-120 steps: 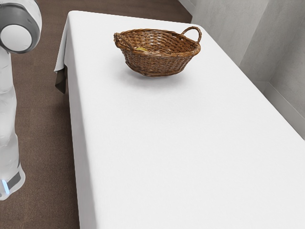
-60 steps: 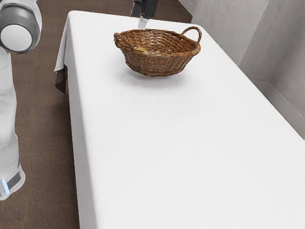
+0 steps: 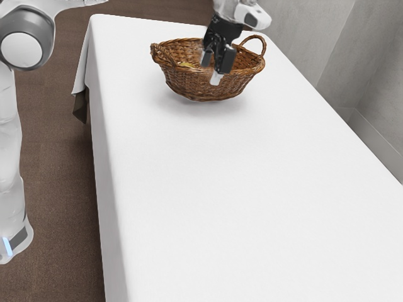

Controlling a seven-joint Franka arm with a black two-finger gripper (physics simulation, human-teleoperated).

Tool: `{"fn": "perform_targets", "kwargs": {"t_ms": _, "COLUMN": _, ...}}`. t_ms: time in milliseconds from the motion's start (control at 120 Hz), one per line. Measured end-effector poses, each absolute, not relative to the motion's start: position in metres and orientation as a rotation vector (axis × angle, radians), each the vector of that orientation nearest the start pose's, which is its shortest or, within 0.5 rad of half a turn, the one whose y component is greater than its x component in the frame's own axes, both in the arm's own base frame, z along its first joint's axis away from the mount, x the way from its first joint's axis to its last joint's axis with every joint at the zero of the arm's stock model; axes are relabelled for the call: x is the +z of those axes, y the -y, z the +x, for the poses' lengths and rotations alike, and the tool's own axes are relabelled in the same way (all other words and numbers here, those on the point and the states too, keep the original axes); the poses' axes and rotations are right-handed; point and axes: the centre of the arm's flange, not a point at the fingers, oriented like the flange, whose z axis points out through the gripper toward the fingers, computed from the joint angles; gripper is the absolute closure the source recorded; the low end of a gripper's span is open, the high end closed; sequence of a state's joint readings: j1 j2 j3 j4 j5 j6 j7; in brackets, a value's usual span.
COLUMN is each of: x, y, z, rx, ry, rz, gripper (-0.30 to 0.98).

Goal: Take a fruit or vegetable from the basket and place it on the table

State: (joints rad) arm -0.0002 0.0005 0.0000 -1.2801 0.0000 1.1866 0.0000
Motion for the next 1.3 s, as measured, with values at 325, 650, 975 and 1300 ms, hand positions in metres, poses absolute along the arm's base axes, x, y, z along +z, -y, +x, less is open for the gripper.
{"fn": "perform_targets", "kwargs": {"t_ms": 325, "x": 0.670, "y": 0.000, "z": 0.532, "rx": 0.115, "ry": 0.000, "rz": -3.139, "gripper": 0.00}}
{"fn": "perform_targets", "kwargs": {"t_ms": 650, "x": 0.638, "y": 0.000, "z": 0.545, "rx": 0.074, "ry": 0.000, "rz": -3.141, "gripper": 0.00}}
{"fn": "perform_targets", "kwargs": {"t_ms": 975, "x": 0.625, "y": 0.000, "z": 0.552, "rx": 0.036, "ry": 0.000, "rz": -3.141, "gripper": 0.00}}
{"fn": "perform_targets", "kwargs": {"t_ms": 1300, "x": 0.637, "y": -0.029, "z": 0.640, "rx": -0.109, "ry": 0.054, "rz": -3.122, "gripper": 0.00}}
